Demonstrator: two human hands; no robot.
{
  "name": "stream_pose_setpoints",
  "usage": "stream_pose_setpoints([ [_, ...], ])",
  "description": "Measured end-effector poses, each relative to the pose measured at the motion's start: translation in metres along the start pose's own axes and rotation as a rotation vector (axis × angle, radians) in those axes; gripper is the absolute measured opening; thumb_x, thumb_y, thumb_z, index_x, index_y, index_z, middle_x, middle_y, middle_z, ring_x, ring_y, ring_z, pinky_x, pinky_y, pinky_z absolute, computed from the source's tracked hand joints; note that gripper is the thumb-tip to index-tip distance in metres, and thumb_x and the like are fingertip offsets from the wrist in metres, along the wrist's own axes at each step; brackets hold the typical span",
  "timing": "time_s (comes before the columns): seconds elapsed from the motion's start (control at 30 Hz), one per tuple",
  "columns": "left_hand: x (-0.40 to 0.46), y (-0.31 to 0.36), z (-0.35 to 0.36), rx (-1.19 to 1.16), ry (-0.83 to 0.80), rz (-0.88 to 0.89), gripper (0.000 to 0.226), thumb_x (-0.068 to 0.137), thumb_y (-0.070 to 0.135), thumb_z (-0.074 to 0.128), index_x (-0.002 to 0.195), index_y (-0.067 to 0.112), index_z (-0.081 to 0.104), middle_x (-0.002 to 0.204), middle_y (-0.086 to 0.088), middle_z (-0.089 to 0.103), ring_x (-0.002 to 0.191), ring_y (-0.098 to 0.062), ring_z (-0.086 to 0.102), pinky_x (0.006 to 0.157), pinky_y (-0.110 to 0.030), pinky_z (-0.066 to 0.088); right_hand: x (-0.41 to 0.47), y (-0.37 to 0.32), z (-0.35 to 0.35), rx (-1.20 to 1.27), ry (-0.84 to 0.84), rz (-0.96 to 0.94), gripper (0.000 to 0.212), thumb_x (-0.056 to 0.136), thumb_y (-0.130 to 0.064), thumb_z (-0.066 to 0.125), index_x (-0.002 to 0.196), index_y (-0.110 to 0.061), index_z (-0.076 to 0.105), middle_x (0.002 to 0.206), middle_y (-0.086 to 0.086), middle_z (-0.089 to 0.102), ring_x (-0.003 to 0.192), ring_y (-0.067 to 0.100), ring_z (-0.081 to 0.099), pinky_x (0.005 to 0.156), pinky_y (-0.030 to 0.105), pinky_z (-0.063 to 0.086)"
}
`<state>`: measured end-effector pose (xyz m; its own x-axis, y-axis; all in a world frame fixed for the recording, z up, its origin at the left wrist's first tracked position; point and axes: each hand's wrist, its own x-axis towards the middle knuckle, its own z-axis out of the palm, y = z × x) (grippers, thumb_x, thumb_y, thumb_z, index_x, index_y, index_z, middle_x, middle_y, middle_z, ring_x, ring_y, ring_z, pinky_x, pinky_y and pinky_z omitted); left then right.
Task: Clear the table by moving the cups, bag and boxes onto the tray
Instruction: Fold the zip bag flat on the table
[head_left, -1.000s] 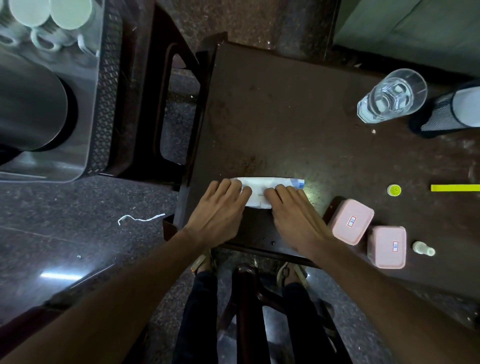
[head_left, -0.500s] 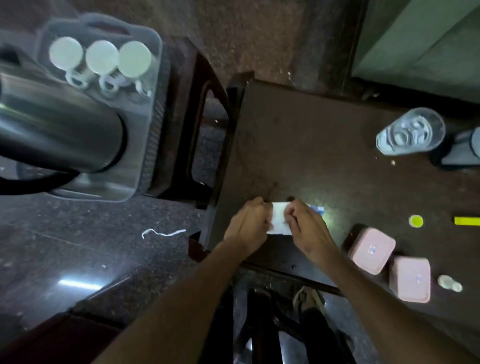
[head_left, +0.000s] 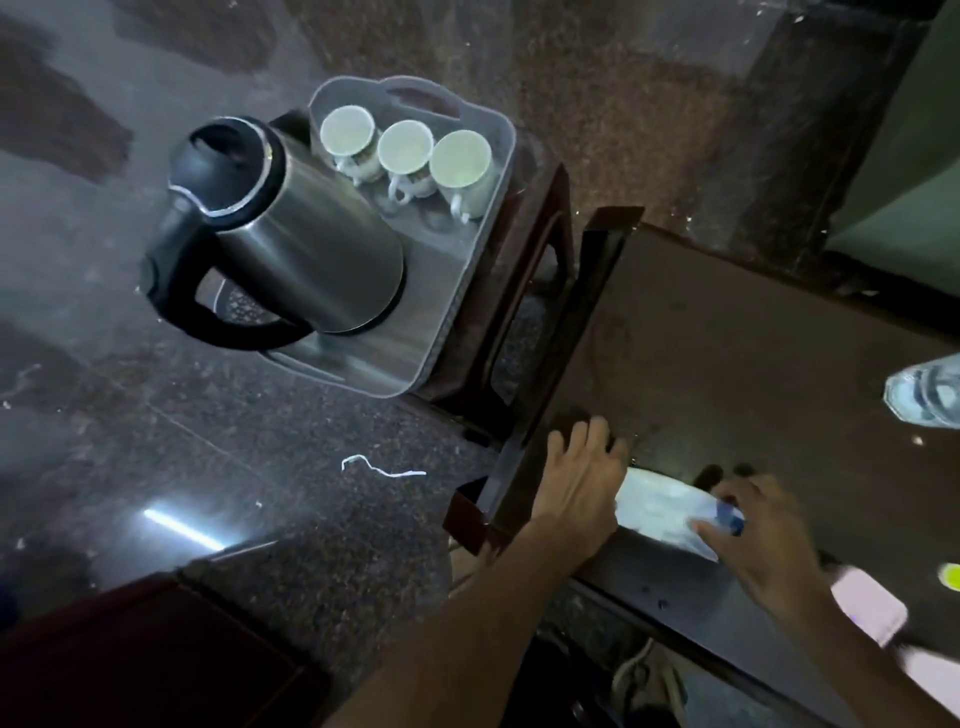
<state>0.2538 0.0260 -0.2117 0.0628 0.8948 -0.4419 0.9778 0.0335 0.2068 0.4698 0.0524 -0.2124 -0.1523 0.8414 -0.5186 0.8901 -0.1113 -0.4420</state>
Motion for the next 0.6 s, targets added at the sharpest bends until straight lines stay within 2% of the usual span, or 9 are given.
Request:
stream_pose_setpoints([
  [0.07,-0.006,-0.008,-0.008,-0.074,0.011,-0.036,0.053,0.083,0.023,0.083,0.129,0.014,0.058,0.134,-0.012,0.051,0.125,-0.034,0.048,0.107,-0.054,0.037,-0.001,-0.017,-0.011,0.112,-0.023,0.029,0.026,0.078,-0.013,0.089,0.079,-0.020,0.064,0.086,0.004,0.064,0.079,0.028,0.065,0.063,0.024,0.044],
  [0.17,-0.022,-0.033,-0.042,-0.439,0.003,-0.128,0.032,0.088,0.020,0.076,0.111,0.020,0.054,0.111,-0.006,0.066,0.109,-0.031,0.063,0.097,-0.047,0.045,0.008,-0.061,-0.045,0.284,-0.027,-0.035,0.025,0.082,-0.002,0.084,0.083,-0.019,0.067,0.082,0.004,0.073,0.068,0.004,0.067,0.059,0.008,0.046],
  [0.2,-0.031,-0.043,-0.058,-0.613,0.024,-0.155,0.031,0.088,0.022,0.076,0.106,0.023,0.051,0.104,-0.003,0.068,0.101,-0.028,0.067,0.088,-0.041,0.049,0.013,-0.082,-0.058,0.356,-0.021,-0.071,0.023,0.083,0.000,0.083,0.089,-0.018,0.069,0.089,0.008,0.076,0.072,0.002,0.070,0.064,0.010,0.052],
  [0.23,-0.042,-0.055,-0.075,-0.752,0.093,-0.178,0.031,0.088,0.025,0.077,0.104,0.026,0.050,0.099,0.001,0.068,0.093,-0.022,0.068,0.079,-0.036,0.051,0.020,-0.107,-0.071,0.416,-0.009,-0.126,0.023,0.084,-0.001,0.082,0.096,-0.017,0.071,0.096,0.010,0.078,0.079,0.006,0.073,0.072,0.020,0.059],
  [0.3,-0.065,-0.079,-0.110,-0.925,0.369,-0.193,0.030,0.087,0.031,0.079,0.107,0.028,0.056,0.095,0.009,0.068,0.085,-0.009,0.068,0.070,-0.031,0.054,0.035,-0.164,-0.092,0.491,0.016,-0.269,0.022,0.087,-0.007,0.081,0.106,-0.015,0.073,0.103,0.009,0.079,0.093,0.026,0.077,0.083,0.043,0.062],
  [0.33,-0.074,-0.093,-0.126,-0.964,0.514,-0.194,0.030,0.088,0.034,0.079,0.110,0.027,0.059,0.097,0.011,0.069,0.085,-0.005,0.069,0.069,-0.029,0.056,0.043,-0.194,-0.099,0.514,0.017,-0.352,0.021,0.089,-0.011,0.080,0.109,-0.014,0.073,0.102,0.008,0.079,0.095,0.032,0.076,0.082,0.048,0.062],
  [0.43,-0.084,-0.142,-0.161,-0.892,0.741,-0.272,0.025,0.096,0.037,0.074,0.116,0.026,0.064,0.105,0.012,0.073,0.091,-0.006,0.072,0.071,-0.029,0.058,0.071,-0.284,-0.103,0.435,0.036,-0.533,0.025,0.090,-0.029,0.078,0.110,-0.017,0.071,0.098,0.003,0.077,0.090,0.027,0.075,0.075,0.043,0.062],
  [0.53,-0.076,-0.183,-0.174,-0.625,0.656,-0.436,0.033,0.099,0.032,0.072,0.128,0.017,0.067,0.120,-0.001,0.071,0.109,-0.021,0.068,0.092,-0.041,0.054,0.102,-0.352,-0.076,0.229,0.114,-0.549,0.034,0.085,-0.030,0.081,0.113,-0.015,0.069,0.100,0.000,0.072,0.090,0.022,0.068,0.083,0.042,0.058],
  [0.6,-0.071,-0.194,-0.174,-0.507,0.548,-0.481,0.034,0.100,0.032,0.068,0.130,0.016,0.068,0.125,-0.005,0.070,0.118,-0.028,0.065,0.101,-0.047,0.049,0.116,-0.377,-0.052,0.107,0.105,-0.523,0.035,0.086,-0.027,0.081,0.114,-0.012,0.066,0.105,0.007,0.070,0.098,0.027,0.066,0.086,0.044,0.054],
])
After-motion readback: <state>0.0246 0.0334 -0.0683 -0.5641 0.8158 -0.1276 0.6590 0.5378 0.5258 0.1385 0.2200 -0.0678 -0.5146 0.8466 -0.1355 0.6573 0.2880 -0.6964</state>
